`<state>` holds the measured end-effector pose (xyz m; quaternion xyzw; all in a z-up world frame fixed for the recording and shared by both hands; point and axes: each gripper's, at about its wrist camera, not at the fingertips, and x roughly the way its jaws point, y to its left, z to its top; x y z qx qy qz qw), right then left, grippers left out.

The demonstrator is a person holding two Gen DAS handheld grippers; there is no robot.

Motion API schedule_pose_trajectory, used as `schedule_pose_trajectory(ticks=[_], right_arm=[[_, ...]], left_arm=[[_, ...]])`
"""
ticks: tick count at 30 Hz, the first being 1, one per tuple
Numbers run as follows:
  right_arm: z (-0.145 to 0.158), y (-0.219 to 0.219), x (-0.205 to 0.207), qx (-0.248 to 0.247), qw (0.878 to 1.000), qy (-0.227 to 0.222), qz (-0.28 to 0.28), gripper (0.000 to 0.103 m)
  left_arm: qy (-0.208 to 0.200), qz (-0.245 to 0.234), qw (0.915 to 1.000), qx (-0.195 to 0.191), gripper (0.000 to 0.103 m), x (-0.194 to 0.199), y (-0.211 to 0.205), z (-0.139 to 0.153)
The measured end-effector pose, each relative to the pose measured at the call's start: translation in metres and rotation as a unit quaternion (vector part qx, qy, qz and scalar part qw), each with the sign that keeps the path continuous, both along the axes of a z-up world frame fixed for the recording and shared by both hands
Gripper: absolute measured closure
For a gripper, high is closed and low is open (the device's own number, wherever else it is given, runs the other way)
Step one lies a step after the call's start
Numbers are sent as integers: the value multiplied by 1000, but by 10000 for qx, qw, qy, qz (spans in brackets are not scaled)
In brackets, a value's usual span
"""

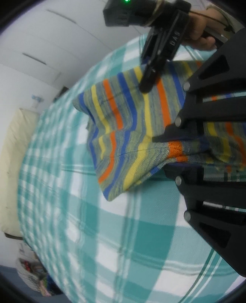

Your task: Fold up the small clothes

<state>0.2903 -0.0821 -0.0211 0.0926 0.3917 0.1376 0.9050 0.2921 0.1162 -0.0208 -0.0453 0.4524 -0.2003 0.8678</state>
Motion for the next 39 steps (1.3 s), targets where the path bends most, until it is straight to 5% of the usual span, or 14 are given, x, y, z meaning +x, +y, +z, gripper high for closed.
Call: schedule_pose_trajectory(ticks=[1,5,6,8,11,13,18,32,39], right_arm=[[-6,-5,-2,11,10000,95,-13,78],[-48,-26,4,-380,9958,747,-360,60],[-54,-33,0,-419,9946,827,-459,58],[-54,-46,-12,-315,9946,802,-583,31],[-40,-52,-34,-491,9946,582,-711,22],[-30,-51,-47,-582,9948,456,-701,20],[-3,-42,-86,-756,9952,41,-626,14],[51,-8,-197,-1182,9875,-923,-480,7],[38,3,-244,-1276,9874,-624,-696,1]], left_arm=[[101,78,9999,87,61,2,-2,-12],[73,240,9984,509,46,-9,2,-36],[-102,297,9973,670,36,-17,4,-32],[-527,470,9927,977,23,-33,4,-17],[-1336,675,9792,1370,4,-65,-1,15],[-1853,744,9677,1541,1,-93,-7,37],[-2175,1024,9518,1903,0,-126,-16,62],[-1728,1449,9597,1675,0,-216,-16,74],[-1498,1491,9663,1470,0,-258,-14,67]])
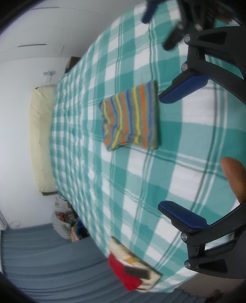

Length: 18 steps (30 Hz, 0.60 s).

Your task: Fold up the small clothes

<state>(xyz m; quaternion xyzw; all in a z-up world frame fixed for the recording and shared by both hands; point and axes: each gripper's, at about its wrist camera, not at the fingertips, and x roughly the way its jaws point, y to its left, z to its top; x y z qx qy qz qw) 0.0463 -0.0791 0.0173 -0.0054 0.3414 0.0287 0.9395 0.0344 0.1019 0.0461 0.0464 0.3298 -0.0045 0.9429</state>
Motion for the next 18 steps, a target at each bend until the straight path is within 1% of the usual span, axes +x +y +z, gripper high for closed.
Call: schedule_pose_trajectory(ticks=[4,6,8,10,14,16,18], right_arm=[[-18,8,-25,-131,9997,194,31,1],[-21,7,-29,-124,9995,272,63,1],[-14,5,-32,-16,9995,315,17,1],[3,6,-35,58,9998,190,0,1],[27,17,-36,-373,9992,42,-100,1],[28,18,-36,-441,9988,51,-183,1],[23,16,-37,-491,9983,84,-296,1]], left_arm=[[159,61,9996,-214,0,-22,4,-9],[271,53,9994,-214,0,-28,3,-10],[254,82,9995,-194,0,-32,2,-6],[203,97,9996,-185,0,-34,2,-1],[174,168,9995,-206,0,-31,7,7],[142,155,9996,-189,0,-31,9,8],[109,118,9995,-255,0,-31,11,6]])
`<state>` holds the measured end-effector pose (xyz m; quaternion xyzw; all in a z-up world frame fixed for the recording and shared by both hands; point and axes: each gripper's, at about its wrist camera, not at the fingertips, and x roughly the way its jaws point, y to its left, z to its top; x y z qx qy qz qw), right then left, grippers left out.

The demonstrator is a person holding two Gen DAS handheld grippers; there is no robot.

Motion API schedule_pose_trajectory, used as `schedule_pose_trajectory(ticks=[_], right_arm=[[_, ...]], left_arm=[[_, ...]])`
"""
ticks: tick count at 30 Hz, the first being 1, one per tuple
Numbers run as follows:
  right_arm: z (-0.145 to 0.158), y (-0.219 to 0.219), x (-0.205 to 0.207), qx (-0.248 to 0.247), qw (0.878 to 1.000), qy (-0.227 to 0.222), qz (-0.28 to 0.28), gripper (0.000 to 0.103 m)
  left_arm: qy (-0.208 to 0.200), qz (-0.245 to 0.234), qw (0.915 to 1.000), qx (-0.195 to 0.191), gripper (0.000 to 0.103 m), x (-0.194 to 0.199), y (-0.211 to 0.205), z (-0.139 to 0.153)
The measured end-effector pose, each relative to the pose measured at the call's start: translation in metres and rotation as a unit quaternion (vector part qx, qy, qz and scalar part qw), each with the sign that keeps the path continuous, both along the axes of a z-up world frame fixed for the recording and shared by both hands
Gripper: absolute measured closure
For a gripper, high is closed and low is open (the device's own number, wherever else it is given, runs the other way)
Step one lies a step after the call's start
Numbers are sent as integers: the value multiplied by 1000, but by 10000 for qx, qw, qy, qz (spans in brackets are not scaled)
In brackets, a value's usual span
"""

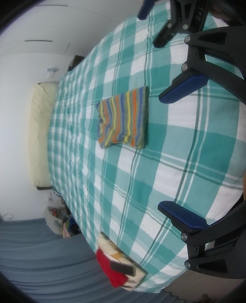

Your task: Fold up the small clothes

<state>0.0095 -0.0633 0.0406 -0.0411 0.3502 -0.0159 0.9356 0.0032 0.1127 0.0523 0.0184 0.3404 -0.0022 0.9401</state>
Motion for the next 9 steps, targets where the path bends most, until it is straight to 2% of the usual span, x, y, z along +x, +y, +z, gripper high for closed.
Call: schedule_pose_trajectory(ticks=[9], right_arm=[[-13,-8,-1,99,9998,170,-69,1]], left_arm=[[-23,65,9999,119,0,1,-9,-6]])
